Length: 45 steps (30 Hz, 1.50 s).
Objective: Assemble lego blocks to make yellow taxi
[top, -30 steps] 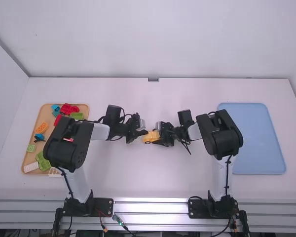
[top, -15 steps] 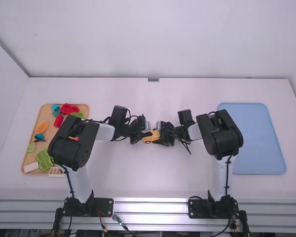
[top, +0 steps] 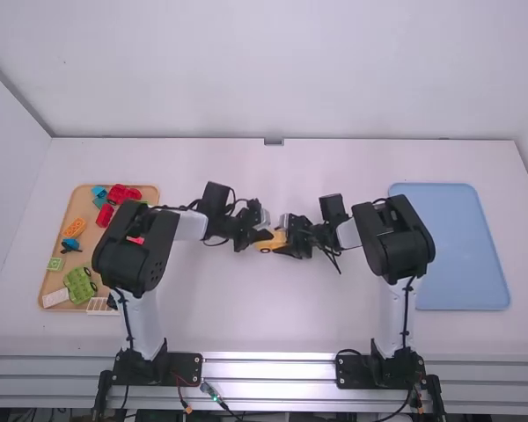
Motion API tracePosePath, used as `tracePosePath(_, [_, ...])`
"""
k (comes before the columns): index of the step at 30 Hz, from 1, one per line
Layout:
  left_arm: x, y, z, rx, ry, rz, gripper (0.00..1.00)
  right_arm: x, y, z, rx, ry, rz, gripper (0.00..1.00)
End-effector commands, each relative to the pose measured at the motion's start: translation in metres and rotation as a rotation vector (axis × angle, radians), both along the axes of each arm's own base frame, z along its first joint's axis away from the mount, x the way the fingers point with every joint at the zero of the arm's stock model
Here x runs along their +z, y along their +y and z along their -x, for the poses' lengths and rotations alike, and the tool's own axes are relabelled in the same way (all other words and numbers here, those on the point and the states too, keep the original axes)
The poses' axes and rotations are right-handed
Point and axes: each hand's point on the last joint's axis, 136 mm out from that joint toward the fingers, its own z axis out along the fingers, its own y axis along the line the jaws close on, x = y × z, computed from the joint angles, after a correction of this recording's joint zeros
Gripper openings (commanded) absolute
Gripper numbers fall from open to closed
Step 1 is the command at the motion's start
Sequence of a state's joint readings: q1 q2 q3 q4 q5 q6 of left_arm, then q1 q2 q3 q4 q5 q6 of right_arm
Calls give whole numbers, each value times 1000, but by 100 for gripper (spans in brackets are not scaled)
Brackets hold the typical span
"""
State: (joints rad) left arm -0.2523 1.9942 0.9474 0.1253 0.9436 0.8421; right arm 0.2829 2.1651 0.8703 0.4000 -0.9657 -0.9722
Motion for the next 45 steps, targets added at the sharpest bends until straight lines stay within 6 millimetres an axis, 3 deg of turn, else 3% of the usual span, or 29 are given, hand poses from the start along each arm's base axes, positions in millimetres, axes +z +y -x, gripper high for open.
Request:
tracePosePath(1, [-14,17,-7,65,-11,-134,2,-14,1,4,3,2,49,41])
tracePosePath(4, [33,17,-24,107,-86,-110,2,-14,1,4,3,1,50,43])
tracePosePath(7, [86,36,-45,261,-137,-135,2,-14,1,4,0,0,51,45])
tracePosePath(8, [91,39,-47,279,-141,-140,7,-14,1,4,1,0,51,45])
tracePosePath(9, [102,45,-50,321,-152,-148,15,-14,1,4,2,1,51,45])
tracePosePath(11, [119,60,-56,420,-161,-161,62,-14,1,4,1,1,51,47])
tracePosePath(12, [128,73,-60,504,-132,-157,71,-14,0,4,0,1,52,49])
tracePosePath(14, [133,82,-61,563,-105,-153,72,-14,1,4,0,1,52,51])
tracePosePath(15, [137,97,-62,669,-54,-155,76,-16,0,3,-7,-1,63,57])
tracePosePath(16, [137,109,-64,745,-22,-166,99,-18,-2,1,-17,-4,77,70])
tracePosePath(17, [137,110,-64,756,-19,-168,99,-18,-2,1,-20,-3,79,74])
tracePosePath(19, [132,137,-71,911,22,-207,99,-21,-6,-7,-76,18,114,93])
tracePosePath(21, [127,153,-73,995,39,-240,99,-17,-7,-9,-103,34,125,99])
tracePosePath(24, [121,173,-74,1090,62,-279,99,1,-8,-10,-114,42,124,99])
tracePosePath(29, [113,185,-69,1119,95,-311,99,25,-29,-11,-151,14,219,99])
tracePosePath(33, [107,203,-64,1213,182,-288,99,42,-72,-13,-292,-3,450,99])
tracePosePath(35, [105,212,-62,1245,208,-285,99,49,-84,-12,-326,-14,512,99])
tracePosePath(39, [101,259,-57,1423,264,-294,99,74,-100,-12,-383,-68,575,99])
tracePosePath(41, [100,297,-53,1583,271,-312,99,85,-100,-13,-390,-94,561,99])
tracePosePath(42, [100,301,-52,1594,271,-312,99,86,-99,-13,-391,-96,560,99])
tracePosePath(45, [104,358,-37,1746,315,-318,99,94,-94,-19,-396,-140,540,99])
